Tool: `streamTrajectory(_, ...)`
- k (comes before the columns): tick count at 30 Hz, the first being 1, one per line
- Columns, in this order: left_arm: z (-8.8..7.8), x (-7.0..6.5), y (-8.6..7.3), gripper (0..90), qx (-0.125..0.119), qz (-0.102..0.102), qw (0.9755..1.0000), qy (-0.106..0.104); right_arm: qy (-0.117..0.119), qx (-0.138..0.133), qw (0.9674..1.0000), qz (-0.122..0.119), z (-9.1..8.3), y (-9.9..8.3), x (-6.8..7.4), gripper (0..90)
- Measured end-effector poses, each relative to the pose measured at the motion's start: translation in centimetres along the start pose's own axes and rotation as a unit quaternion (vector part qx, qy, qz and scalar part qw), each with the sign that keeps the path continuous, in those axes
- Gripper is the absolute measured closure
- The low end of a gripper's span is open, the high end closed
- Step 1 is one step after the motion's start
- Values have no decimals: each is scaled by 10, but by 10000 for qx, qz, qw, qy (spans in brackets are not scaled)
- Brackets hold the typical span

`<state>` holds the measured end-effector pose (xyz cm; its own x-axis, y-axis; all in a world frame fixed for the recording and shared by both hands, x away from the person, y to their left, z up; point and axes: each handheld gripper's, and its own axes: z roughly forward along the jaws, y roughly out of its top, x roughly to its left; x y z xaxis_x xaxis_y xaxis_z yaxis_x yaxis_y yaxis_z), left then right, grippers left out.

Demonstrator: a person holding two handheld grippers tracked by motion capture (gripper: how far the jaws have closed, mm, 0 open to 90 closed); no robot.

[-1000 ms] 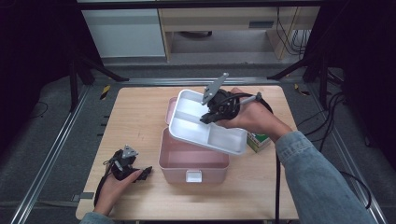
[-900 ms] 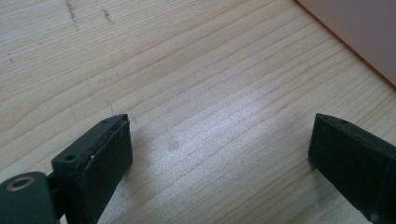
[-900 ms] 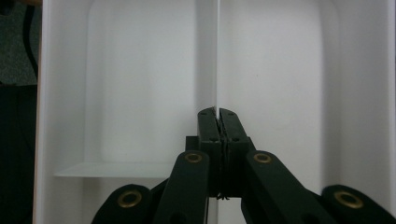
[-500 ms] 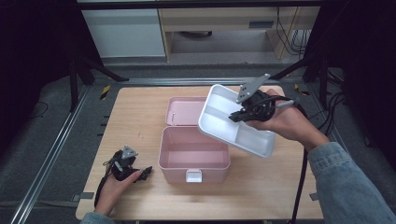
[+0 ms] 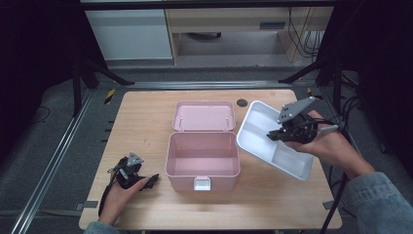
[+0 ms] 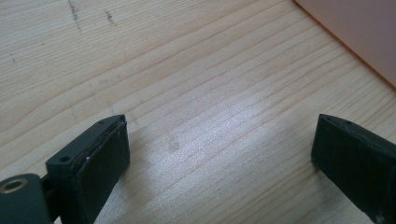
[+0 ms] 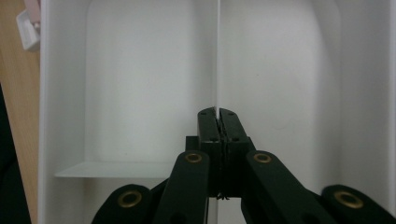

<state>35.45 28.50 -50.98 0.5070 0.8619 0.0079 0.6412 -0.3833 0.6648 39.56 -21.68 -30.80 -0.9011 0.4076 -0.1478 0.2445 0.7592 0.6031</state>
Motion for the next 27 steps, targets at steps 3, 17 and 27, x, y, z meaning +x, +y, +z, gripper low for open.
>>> streamTrajectory(3,0,0,0,35,-5,-5,10000,2,-7,27,10000,35,1,-10,3,900)
streamTrajectory(17,0,0,0,35,-9,7,10000,-1,202,560,9980,205,36,-75,29,900)
streamTrajectory(27,0,0,-1,35,-14,10,10000,-3,380,761,9961,217,60,-95,43,900)
